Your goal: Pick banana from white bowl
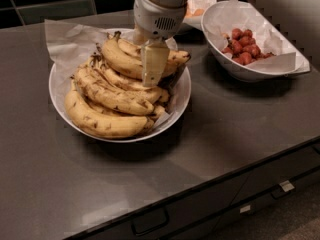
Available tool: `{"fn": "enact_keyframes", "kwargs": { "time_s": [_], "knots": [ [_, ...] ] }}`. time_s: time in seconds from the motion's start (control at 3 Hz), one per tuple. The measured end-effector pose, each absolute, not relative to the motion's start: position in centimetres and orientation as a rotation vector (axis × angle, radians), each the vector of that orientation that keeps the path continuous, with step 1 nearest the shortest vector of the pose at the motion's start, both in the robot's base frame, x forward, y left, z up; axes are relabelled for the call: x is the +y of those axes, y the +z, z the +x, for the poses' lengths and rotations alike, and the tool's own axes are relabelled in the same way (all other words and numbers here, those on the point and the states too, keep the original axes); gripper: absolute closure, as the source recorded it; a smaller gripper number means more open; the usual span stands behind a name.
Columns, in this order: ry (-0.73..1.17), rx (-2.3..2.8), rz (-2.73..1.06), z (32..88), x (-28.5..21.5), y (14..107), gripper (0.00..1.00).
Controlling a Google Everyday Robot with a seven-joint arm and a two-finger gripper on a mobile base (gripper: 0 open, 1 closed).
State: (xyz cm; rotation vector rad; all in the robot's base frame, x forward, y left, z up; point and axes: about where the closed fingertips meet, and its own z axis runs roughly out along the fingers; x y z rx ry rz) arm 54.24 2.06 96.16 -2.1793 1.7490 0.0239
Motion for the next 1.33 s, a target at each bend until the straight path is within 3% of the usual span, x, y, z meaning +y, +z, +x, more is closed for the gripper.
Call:
{"fn": "enact_keyframes", "kwargs": {
  "time_s": [0.33,1.0,1.33],
  "knots": [
    [0.025,1.75,-2.179,54.24,2.06,96.13,0.49],
    [0.03,1.751,-2.193,54.4,2.14,96.07,0.95],
    [0.03,1.751,-2.193,54.4,2.15,96.07,1.0]
  ]
}}
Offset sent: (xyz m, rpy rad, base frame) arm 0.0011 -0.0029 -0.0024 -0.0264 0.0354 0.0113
